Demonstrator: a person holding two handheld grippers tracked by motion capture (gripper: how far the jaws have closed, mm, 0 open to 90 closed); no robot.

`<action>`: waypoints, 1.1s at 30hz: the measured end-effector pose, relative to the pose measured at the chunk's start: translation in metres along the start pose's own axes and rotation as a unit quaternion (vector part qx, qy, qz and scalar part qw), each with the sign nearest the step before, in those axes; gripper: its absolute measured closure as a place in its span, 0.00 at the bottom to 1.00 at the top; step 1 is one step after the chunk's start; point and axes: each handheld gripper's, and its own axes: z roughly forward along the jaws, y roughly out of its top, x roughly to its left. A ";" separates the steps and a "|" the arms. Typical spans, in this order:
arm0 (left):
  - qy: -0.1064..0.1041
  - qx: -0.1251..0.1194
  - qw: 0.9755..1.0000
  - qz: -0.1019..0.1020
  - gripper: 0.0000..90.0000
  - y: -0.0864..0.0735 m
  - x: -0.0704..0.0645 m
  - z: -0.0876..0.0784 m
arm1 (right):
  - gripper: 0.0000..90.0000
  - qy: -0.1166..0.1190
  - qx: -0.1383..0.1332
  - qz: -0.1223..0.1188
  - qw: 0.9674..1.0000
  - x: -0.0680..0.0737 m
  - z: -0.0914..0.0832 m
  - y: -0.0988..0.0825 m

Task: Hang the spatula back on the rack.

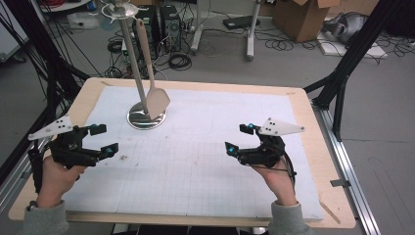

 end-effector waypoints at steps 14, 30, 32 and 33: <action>-0.007 0.005 1.000 0.006 0.07 -0.001 -0.005 0.006 | 0.22 -0.025 -0.013 0.023 0.999 -0.015 -0.030 -0.024; -0.009 0.008 1.000 0.002 0.07 -0.003 -0.003 0.009 | 0.21 -0.046 -0.044 0.059 0.996 -0.033 -0.060 -0.050; -0.009 0.009 1.000 0.002 0.07 -0.004 -0.002 0.009 | 0.21 -0.044 -0.035 0.062 0.997 -0.036 -0.062 -0.054; -0.006 0.010 1.000 0.001 0.07 -0.004 -0.002 0.009 | 0.21 -0.046 -0.032 0.058 0.997 -0.036 -0.062 -0.055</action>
